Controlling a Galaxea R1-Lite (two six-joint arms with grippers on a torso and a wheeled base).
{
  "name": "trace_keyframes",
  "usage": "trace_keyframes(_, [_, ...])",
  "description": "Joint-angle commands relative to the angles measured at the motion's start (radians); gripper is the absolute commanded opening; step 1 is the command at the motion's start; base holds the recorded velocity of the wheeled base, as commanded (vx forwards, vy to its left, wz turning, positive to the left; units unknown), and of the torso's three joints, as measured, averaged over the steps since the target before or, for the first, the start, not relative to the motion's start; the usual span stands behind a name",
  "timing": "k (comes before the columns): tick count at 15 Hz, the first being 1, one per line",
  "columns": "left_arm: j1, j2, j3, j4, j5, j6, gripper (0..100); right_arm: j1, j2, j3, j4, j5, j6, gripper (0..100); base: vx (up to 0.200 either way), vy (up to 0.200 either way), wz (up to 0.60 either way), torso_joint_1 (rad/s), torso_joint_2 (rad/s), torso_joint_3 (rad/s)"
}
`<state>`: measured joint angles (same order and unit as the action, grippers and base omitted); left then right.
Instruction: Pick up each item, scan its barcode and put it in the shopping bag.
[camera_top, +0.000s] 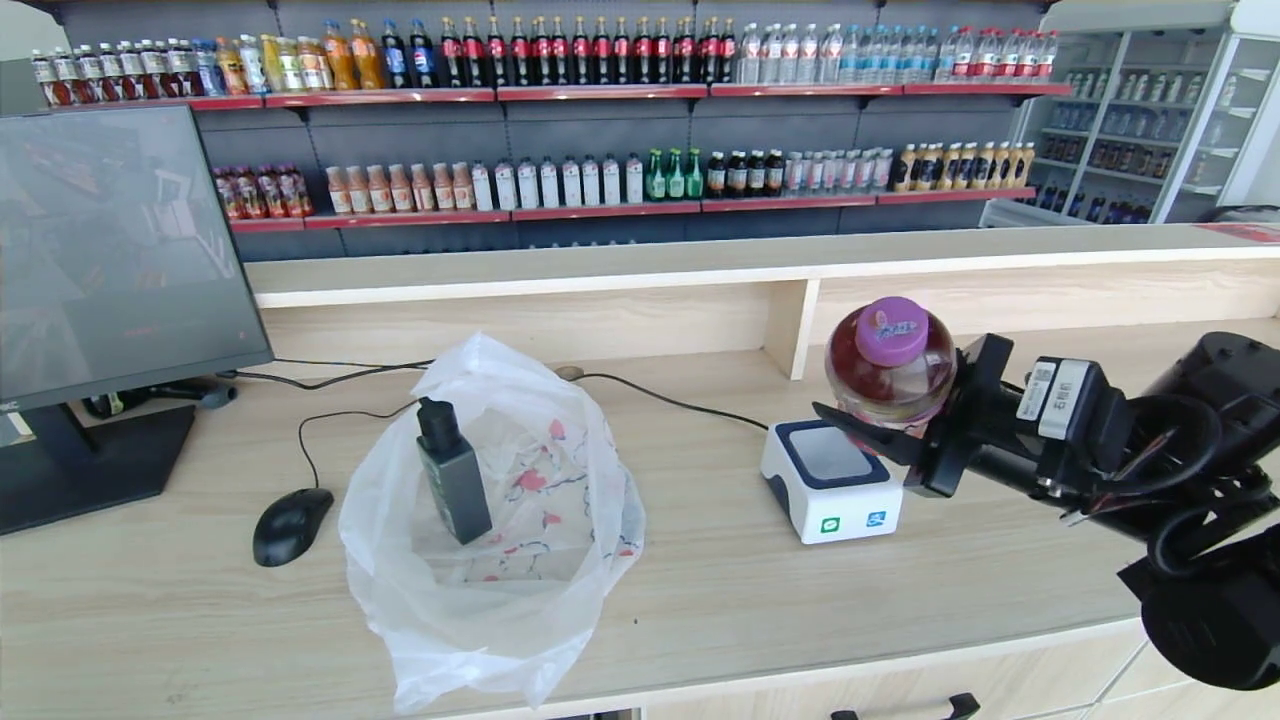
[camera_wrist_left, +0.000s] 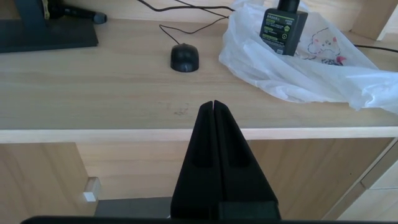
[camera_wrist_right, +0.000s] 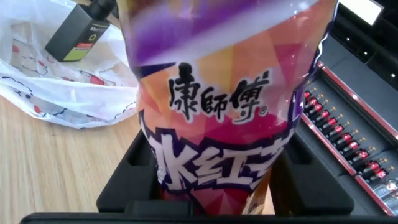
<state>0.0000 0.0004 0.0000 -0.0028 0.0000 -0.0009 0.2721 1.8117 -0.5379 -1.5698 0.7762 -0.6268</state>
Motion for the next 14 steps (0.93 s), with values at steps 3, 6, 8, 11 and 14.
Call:
trace_keyframes(3, [0.0, 0.0, 0.0, 0.0, 0.0, -0.001, 0, 0.007, -0.121, 0.019, -0.001, 0.0, 0.147, 0, 0.0, 0.0, 0.0, 0.0, 0.0, 0.0])
trace_keyframes(6, [0.0, 0.0, 0.0, 0.0, 0.0, -0.001, 0, 0.009, -0.199, 0.019, -0.001, -0.002, 0.349, 0, 0.0, 0.0, 0.0, 0.0, 0.0, 0.0])
trace_keyframes(8, [0.0, 0.0, 0.0, 0.0, 0.0, -0.001, 0, 0.007, -0.236, 0.035, -0.001, -0.002, 0.455, 0, 0.0, 0.0, 0.0, 0.0, 0.0, 0.0])
trace_keyframes(11, [0.0, 0.0, 0.0, 0.0, 0.0, -0.001, 0, 0.007, -0.27, 0.095, -0.001, -0.002, 0.575, 0, 0.0, 0.0, 0.0, 0.0, 0.0, 0.0])
trace_keyframes(14, [0.0, 0.0, 0.0, 0.0, 0.0, -0.001, 0, -0.08, -0.259, 0.133, -0.001, -0.006, 0.737, 0, 0.0, 0.0, 0.0, 0.0, 0.0, 0.0])
